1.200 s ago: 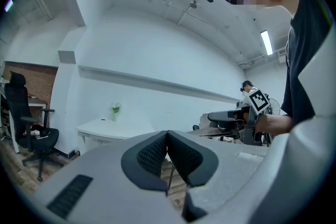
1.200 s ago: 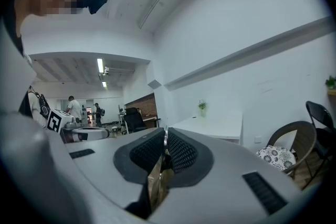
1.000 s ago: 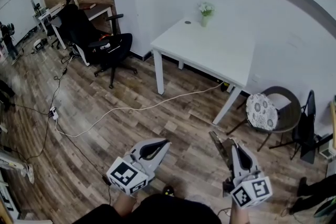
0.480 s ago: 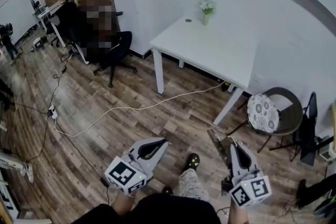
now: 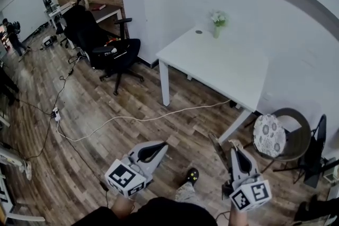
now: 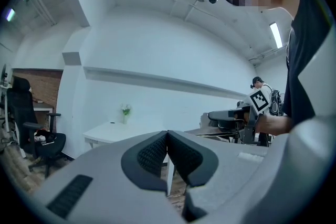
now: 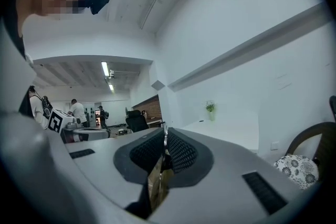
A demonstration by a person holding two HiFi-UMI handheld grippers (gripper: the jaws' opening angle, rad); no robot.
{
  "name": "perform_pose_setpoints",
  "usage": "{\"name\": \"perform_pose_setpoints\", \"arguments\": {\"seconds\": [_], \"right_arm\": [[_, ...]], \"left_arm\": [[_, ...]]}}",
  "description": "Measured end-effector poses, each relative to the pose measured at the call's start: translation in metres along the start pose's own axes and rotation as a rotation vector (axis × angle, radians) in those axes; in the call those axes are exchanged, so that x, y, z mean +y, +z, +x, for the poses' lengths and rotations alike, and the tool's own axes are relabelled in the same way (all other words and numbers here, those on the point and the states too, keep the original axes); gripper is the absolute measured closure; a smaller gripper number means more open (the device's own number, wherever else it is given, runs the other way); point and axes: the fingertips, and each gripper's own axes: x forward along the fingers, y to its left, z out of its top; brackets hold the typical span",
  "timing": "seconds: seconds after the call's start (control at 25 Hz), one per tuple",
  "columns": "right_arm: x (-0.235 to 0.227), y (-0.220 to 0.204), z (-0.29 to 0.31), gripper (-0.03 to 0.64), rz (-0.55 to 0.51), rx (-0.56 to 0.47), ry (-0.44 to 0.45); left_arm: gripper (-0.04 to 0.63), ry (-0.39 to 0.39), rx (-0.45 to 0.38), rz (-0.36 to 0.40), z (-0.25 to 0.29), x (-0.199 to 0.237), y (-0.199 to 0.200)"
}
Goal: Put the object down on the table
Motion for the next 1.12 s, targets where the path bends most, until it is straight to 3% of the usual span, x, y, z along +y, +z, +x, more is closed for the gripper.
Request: {"name": "perform_pose_setpoints", "arguments": {"seconds": [0.6, 1.12], "right_arm": [[-0.091, 0.019, 0.103, 0.594, 0.019, 0.021, 0.064], [-0.15, 0.042, 0.148, 0.594, 0.002, -0.005, 0.095]], "left_arm": [[0.595, 0.055, 0.021, 0.001, 0.112, 0.058, 0.016], [0.595, 0.075, 0.003, 0.026, 0.184, 0.077, 0.03]]}}
